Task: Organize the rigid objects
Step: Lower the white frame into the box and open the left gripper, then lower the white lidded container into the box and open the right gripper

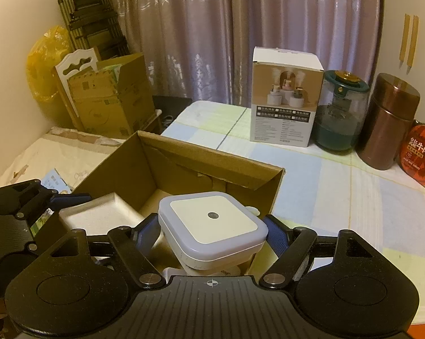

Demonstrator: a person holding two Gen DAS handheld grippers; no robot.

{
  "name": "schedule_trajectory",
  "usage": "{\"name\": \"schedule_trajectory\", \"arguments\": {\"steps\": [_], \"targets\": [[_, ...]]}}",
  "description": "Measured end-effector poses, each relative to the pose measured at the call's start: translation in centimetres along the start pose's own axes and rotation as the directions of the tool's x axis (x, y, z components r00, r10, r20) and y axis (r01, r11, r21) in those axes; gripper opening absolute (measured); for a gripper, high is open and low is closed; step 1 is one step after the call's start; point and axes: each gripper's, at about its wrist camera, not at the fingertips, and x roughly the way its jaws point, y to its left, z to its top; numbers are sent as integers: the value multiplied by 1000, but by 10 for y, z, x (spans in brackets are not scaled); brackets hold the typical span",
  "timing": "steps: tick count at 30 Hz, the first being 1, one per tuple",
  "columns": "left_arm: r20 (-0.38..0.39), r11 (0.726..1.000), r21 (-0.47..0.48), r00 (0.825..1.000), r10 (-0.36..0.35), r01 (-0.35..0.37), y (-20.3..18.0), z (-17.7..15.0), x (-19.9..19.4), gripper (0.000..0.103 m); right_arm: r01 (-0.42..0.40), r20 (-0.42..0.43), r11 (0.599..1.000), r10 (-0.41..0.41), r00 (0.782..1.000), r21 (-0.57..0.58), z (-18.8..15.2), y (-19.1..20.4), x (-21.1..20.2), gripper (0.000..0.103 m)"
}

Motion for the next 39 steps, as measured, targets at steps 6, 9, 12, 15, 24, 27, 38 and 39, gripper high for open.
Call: {"name": "schedule_trajectory", "arguments": {"steps": [6, 9, 12, 15, 24, 27, 38, 39], "targets": [[15, 1000, -1, 1000, 13, -13, 2, -1, -12, 88, -4, 1, 1000, 4, 1000, 3, 0, 1, -1, 75], [18, 1000, 1, 1000, 23, -23, 2, -2, -19, 88, -7, 0, 1000, 7, 1000, 4, 0, 3, -2, 75], [18, 1000, 0, 1000, 22, -22, 3, -5, -25, 88, -10, 0, 1000, 10, 1000, 3, 0, 5, -3, 75], [17, 1000, 0, 1000, 22, -22, 3, -8, -30, 87, -13, -1, 1000, 13, 1000, -1, 0, 10, -4, 75], [17, 1000, -8, 1000, 23, -23, 8, -13, -40, 87, -20, -11, 1000, 19, 1000, -11, 0, 21, -3, 75], [16, 1000, -10, 1000, 25, -25, 10, -14, -40, 87, -19, -16, 1000, 19, 1000, -12, -1, 22, 0, 75], [19, 1000, -16, 1000, 18, -18, 12, -16, -40, 87, -14, -32, 1000, 14, 999, -16, -6, 24, 6, 75], [19, 1000, -17, 1000, 18, -18, 12, -16, -41, 87, -14, -34, 1000, 13, 999, -16, -6, 24, 7, 75]]}}
